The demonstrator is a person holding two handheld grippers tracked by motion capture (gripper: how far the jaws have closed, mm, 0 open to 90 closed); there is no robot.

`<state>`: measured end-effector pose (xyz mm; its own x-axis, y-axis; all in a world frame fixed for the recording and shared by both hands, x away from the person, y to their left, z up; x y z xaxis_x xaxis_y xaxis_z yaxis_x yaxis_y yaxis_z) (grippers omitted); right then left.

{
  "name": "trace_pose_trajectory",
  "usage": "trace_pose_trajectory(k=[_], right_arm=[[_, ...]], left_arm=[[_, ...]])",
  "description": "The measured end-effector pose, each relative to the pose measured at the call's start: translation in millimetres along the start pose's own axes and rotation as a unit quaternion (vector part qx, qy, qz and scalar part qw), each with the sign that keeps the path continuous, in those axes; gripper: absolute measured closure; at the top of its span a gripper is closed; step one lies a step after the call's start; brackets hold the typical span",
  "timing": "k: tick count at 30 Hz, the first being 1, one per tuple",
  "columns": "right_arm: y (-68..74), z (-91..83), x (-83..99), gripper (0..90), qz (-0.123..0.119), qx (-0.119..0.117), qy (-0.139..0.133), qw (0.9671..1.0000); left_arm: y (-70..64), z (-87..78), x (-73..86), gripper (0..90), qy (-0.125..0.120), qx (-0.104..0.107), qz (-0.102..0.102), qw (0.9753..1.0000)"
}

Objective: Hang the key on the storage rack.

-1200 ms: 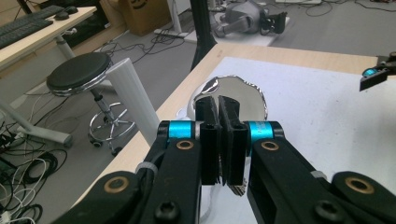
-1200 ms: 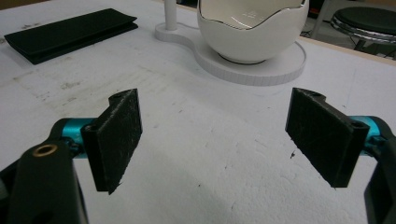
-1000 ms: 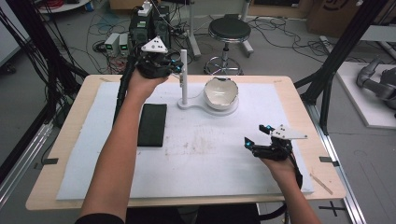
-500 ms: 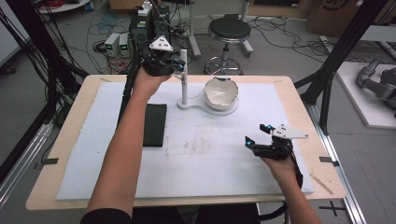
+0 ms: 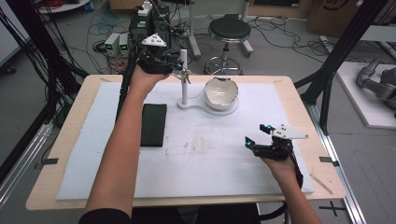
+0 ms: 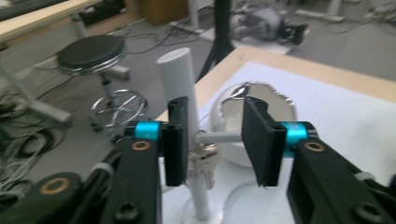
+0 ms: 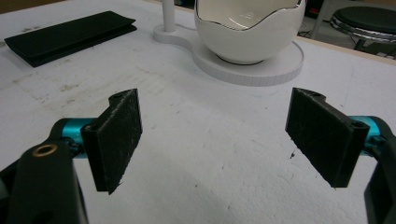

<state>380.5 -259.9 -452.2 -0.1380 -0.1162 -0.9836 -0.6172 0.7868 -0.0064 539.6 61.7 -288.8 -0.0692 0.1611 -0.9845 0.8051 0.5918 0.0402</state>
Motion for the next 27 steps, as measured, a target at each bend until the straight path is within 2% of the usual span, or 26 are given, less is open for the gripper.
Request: trace_pose_trajectory(k=[1,2,3,4,9,11,14,17,22,25,27], right_arm=[[-0.4,0.2,0.5,18.7,-0.003,0.000,0.002,1.0000],[-0.4,0.2,0.5,18.7,-0.003,0.000,0.002,1.0000],[-0.2,0.4,1.0,18.8,-0.002,0.000,0.004,1.0000],[-0.9,1.2,1.8,18.7,-0.004,0.001,0.006,1.0000],[0.1,-0.1,2.1,18.8,-0.005,0.002,0.009,0.9999],[0.8,-0.4,2.5,18.7,-0.006,0.001,0.011,0.9999],[0.7,0.4,5.7,18.8,-0.010,0.001,0.020,0.9998],[-0.3,0.2,7.2,18.7,-0.009,0.003,0.023,0.9997],[-2.1,-1.5,6.0,18.7,-0.003,0.005,0.018,0.9998],[-1.7,-2.2,4.9,18.8,0.004,0.008,0.015,0.9998],[-1.7,-2.0,4.8,18.7,0.003,0.009,0.015,0.9998]], left_arm=[[-2.9,-4.2,-0.7,60.2,-0.012,0.011,-0.006,0.9999],[-2.9,-4.2,-0.7,59.6,-0.012,0.011,-0.006,0.9999],[-6.4,-12.7,1.2,59.6,-0.022,0.022,-0.015,0.9994],[-7.6,-18.3,3.0,54.0,-0.024,0.025,-0.021,0.9992],[-19.0,-51.2,16.4,39.8,-0.026,0.039,-0.048,0.9978],[-28.3,-63.4,24.8,38.1,-0.030,0.062,-0.057,0.9960],[-38.7,-79.9,39.3,32.4,-0.023,0.072,-0.053,0.9958],[-49.1,-96.2,49.7,30.3,-0.024,0.073,-0.053,0.9956],[-68.2,-116.9,66.8,29.7,-0.007,0.076,-0.032,0.9966],[-77.2,-128.9,76.1,29.2,-0.015,0.078,-0.035,0.9963],[-82.7,-138.0,84.3,27.0,-0.037,0.082,-0.040,0.9952]])
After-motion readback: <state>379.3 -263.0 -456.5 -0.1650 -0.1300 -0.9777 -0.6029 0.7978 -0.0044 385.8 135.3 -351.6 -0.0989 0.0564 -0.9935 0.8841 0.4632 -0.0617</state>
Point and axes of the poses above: each handheld gripper's, and its own axes: z roughly forward along the jaws, x roughly out of its underside, y roughly to its left, the point moved 8 cm from there along z, roughly forward along the jaws, and after that the axes turned 13 degrees about -y, right-handed, at the moved point
